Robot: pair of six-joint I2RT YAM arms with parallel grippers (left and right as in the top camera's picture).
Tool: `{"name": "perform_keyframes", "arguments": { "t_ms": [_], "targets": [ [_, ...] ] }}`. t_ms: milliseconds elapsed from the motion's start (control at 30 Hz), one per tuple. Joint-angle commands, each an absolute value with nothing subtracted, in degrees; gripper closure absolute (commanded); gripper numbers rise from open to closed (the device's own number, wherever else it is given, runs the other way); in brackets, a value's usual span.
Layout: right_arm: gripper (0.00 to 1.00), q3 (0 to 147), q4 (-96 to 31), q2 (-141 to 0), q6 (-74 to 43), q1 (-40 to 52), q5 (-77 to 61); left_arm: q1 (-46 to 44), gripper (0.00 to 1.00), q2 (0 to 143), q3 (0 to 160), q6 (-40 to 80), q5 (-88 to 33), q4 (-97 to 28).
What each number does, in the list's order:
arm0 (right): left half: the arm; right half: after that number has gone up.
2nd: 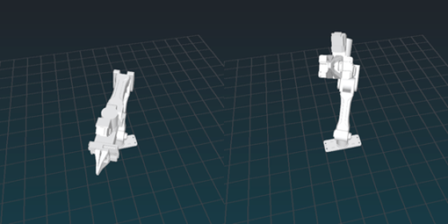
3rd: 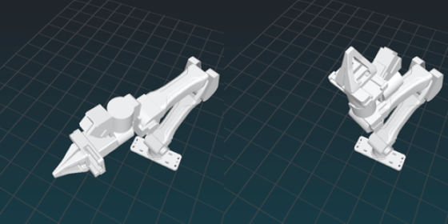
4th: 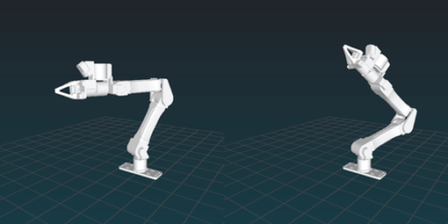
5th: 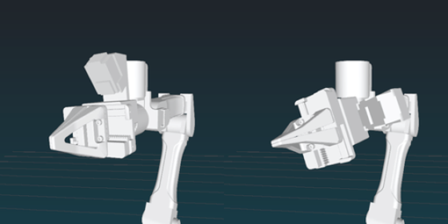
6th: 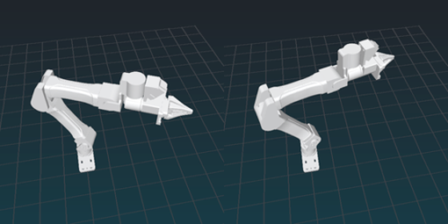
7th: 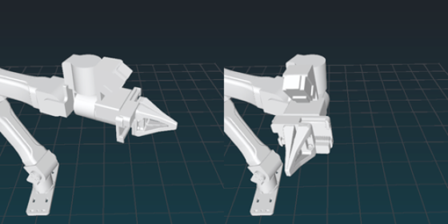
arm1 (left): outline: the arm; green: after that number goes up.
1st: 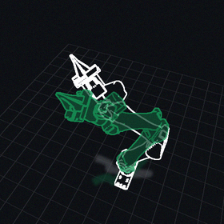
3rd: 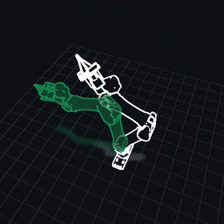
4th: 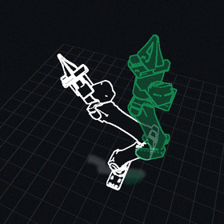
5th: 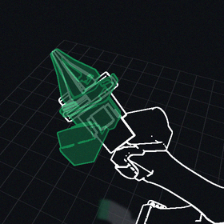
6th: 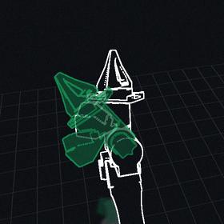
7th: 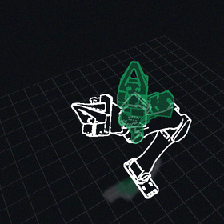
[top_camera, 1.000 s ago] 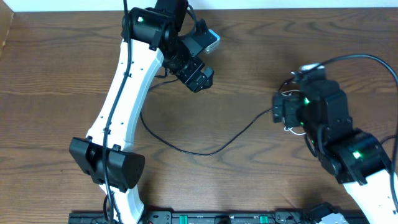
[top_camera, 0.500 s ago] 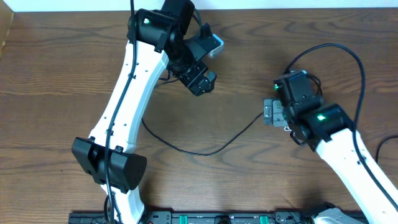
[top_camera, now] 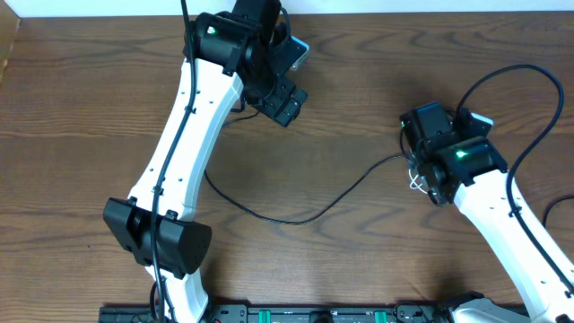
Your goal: Untangle cables
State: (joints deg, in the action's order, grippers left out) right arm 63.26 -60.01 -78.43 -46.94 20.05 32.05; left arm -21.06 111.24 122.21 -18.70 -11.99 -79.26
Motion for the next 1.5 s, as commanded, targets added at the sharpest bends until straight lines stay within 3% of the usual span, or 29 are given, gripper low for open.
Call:
{"name": "perform_keyframes", "arguments": {
  "t_ms": [0, 100, 367, 633, 700, 767, 800, 1067, 1233, 1467],
  "targets": [
    [0.01, 63.2, -54.6, -78.7, -40.2, 20.5, 20.7, -20.9, 0.06, 110.9, 122.0, -16.6, -11.3, -79.3],
    [0.01, 62.7, -49.3, -79.0, -31.3, 21.0, 13.3, -20.9, 0.06, 110.9, 122.0, -16.6, -11.3, -79.4],
    [0.01, 60.8, -48.6, -83.6, -42.5, 21.0, 19.8, -20.9, 0.06, 110.9, 122.0, -16.6, -11.3, -79.4],
    [0.01, 58.9, -43.5, -92.2, -42.4, 21.0, 19.8, -20.9, 0.06, 110.9, 122.0, -16.6, -11.3, -79.6],
    [0.32, 58.9, -42.5, -92.4, -42.4, 21.0, 19.9, -20.9, 0.07, 110.9, 122.0, -16.6, -11.3, -79.9],
    [0.73, 58.9, -41.9, -92.3, -42.4, 21.0, 20.3, -20.9, 0.06, 110.9, 122.0, -16.6, -11.3, -80.0],
    [0.99, 58.9, -41.9, -92.2, -42.4, 21.0, 20.2, -20.9, 0.07, 110.9, 122.0, -16.6, -11.3, -80.1],
    [0.99, 59.6, -42.0, -85.7, -40.8, 20.9, 22.6, -20.9, 0.06, 110.9, 122.0, -16.6, -11.3, -80.2],
    [0.99, 64.2, -41.4, -70.3, -31.8, 20.9, 26.7, -20.9, 0.07, 110.9, 122.0, -16.6, -11.3, -80.2],
    [0.99, 72.9, -37.2, -54.7, -28.4, 18.1, 34.2, -20.9, 0.06, 110.9, 122.0, -16.6, -11.3, -80.1]
  ]
}}
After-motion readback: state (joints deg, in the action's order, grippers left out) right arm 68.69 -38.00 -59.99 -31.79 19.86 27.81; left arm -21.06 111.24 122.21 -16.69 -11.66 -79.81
